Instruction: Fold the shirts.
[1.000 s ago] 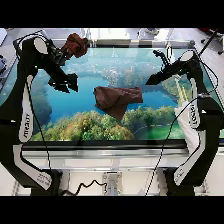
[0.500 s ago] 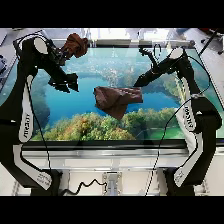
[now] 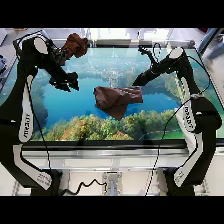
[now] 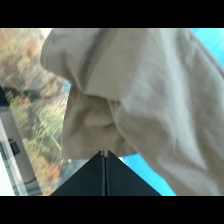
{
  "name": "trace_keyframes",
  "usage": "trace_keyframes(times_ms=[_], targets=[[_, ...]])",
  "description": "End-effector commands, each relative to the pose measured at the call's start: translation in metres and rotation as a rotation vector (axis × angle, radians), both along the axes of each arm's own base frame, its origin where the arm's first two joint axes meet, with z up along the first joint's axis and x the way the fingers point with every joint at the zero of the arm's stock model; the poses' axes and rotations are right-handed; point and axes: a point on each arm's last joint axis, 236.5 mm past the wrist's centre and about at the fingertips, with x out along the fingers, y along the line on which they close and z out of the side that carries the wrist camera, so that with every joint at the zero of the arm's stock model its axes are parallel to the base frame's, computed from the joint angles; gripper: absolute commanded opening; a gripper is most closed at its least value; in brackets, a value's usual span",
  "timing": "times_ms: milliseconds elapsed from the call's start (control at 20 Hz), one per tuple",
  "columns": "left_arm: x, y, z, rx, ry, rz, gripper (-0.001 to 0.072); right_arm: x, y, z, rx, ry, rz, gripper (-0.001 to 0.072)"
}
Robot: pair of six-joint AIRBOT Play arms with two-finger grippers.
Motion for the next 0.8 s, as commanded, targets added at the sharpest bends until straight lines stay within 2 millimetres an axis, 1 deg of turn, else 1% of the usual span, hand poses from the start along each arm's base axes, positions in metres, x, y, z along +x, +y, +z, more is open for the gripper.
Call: trace_keyframes(times_ms=[0, 50, 150, 200, 250, 300, 450, 500, 600, 650, 700, 750], targets=[[0.004, 0.0, -0.001, -0.002, -0.013, 0.005, 0.0499, 0.011, 0.01, 0.004, 0.041, -0.029, -0.038, 0.004], [0.005, -0.001, -0.001, -0.003, -0.018, 0.006, 0.0499, 0.016, 0.014, 0.004, 0.068, -0.025, -0.069, 0.004], [0.007, -0.001, -0.001, -0.005, -0.024, 0.008, 0.0499, 0.014, 0.015, 0.0, 0.078, 0.083, -0.155, 0.004], [0.008, -0.001, -0.001, -0.005, -0.026, 0.009, 0.0499, 0.012, 0.015, -0.003, 0.075, 0.11, -0.171, 0.004], [0.008, -0.001, -0.001, -0.005, -0.029, 0.01, 0.0499, 0.014, 0.011, -0.008, 0.053, 0.105, -0.179, 0.004], [0.008, -0.001, -0.001, -0.006, -0.03, 0.01, 0.0498, 0.02, 0.001, -0.016, 0.006, 0.083, -0.2, 0.0041], [0.009, -0.001, -0.001, -0.005, -0.033, 0.004, 0.0499, 0.031, -0.046, -0.044, -0.18, 0.061, -0.269, 0.004], [0.009, -0.001, -0.001, -0.005, -0.036, -0.005, 0.0499, 0.038, -0.068, -0.05, -0.232, 0.054, -0.322, 0.004], [0.009, -0.001, -0.001, -0.005, -0.038, -0.01, 0.0499, 0.055, -0.12, -0.059, -0.316, 0.046, -0.47, 0.0041], [0.009, -0.001, -0.001, -0.005, -0.037, -0.01, 0.0499, 0.066, -0.149, -0.06, -0.33, 0.05, -0.582, 0.0074], [0.009, -0.001, -0.002, -0.005, -0.038, -0.01, 0.0498, 0.075, -0.171, -0.057, -0.307, 0.056, -0.678, 0.0209], [0.011, -0.001, -0.003, -0.006, -0.041, -0.008, 0.0499, 0.084, -0.194, -0.053, -0.257, 0.07, -0.785, 0.0374]])
